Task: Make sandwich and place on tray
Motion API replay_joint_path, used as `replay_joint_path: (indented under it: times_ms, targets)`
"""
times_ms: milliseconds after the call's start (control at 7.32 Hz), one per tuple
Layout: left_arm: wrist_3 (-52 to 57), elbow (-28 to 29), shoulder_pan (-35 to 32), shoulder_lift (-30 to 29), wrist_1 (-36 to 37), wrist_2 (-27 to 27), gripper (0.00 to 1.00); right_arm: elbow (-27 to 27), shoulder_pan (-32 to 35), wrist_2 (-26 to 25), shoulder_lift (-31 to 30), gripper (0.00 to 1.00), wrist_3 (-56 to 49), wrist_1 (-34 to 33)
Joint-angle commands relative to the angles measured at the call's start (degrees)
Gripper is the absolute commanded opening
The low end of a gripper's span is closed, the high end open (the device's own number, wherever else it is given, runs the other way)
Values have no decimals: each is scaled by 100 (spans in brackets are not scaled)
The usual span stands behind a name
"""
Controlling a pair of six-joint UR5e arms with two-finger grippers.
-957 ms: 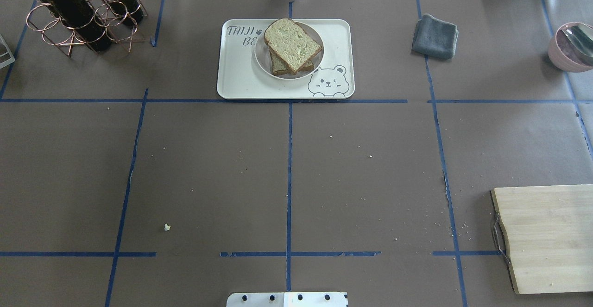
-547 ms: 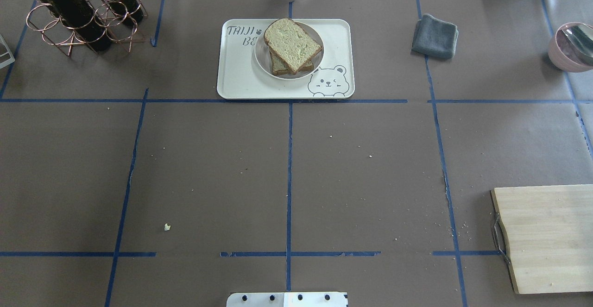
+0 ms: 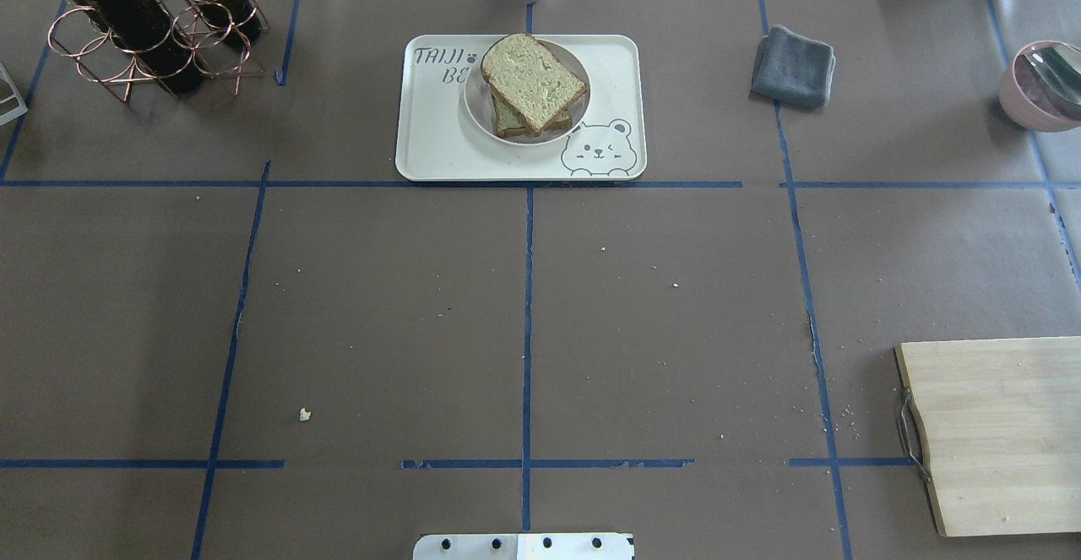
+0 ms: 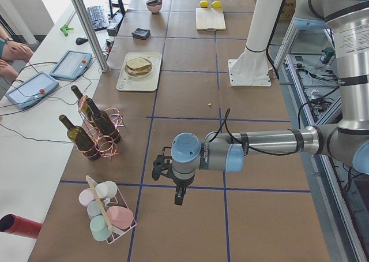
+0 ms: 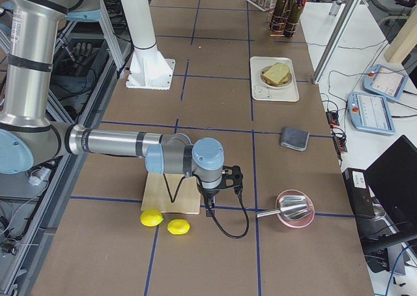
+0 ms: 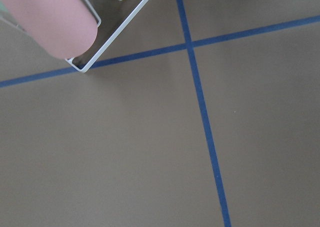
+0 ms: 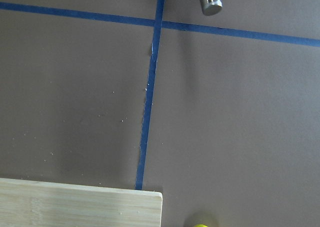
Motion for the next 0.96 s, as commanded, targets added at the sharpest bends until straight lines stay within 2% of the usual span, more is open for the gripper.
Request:
replay_joint_path:
  times_ms: [0, 820]
  targets:
    - [-426, -134, 1, -108, 456, 4, 100, 35, -87, 37, -5, 100, -16, -4]
    - [-552, -434, 36, -215, 406, 39, 100, 27, -96, 20, -58, 100, -113, 31]
